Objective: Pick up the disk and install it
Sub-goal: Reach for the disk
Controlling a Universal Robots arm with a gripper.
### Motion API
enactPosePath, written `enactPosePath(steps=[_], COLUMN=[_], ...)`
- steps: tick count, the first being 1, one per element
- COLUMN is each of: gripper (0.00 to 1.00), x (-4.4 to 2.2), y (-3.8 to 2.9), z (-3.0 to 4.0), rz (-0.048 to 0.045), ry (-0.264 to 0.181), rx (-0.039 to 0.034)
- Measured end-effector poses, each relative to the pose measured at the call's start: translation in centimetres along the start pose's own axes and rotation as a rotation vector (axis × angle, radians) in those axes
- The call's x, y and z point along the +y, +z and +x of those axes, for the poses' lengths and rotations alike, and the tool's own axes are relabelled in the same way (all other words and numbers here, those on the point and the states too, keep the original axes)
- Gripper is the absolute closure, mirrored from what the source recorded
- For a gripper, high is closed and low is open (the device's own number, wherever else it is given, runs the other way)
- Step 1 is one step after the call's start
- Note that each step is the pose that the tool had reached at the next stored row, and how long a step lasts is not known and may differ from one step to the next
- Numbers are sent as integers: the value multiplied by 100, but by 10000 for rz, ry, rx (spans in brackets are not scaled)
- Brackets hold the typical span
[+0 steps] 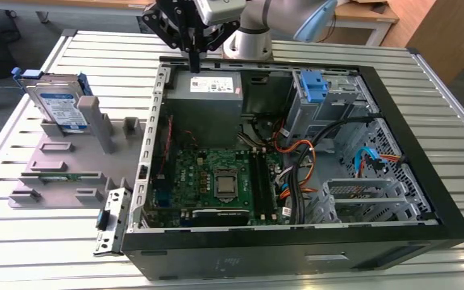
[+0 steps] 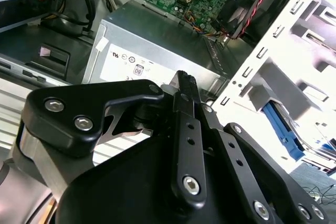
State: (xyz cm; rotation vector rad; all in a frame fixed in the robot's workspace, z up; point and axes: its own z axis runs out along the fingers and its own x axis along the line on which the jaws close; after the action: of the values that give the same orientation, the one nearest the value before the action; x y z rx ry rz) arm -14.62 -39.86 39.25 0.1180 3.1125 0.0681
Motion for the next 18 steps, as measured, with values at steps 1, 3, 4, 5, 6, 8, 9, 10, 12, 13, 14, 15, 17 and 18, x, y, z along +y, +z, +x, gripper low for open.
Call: enactPosePath(steps=[1,3,4,5,6,8,9,10,12,13,14,15,17,18], gripper=[89,89,89,89,89,89,89,89,89,89,89,89,89,89], x=[0,-1,-1,-1,-2,-2,-2,-3,-3,-3,-3,-3,-4,-4], y=[0,0,0,0,0,0,0,0,1,1,0,0,1,0], z=[3,8,12,15,19,27,30,33,39,41,43,45,48,51], rz=[0,1,0,0,0,0,0,0,0,0,0,1,0,0], ry=[0,0,1,1,1,0,0,0,0,0,1,0,0,0], rx=[0,1,0,0,0,0,0,0,0,0,0,0,0,0])
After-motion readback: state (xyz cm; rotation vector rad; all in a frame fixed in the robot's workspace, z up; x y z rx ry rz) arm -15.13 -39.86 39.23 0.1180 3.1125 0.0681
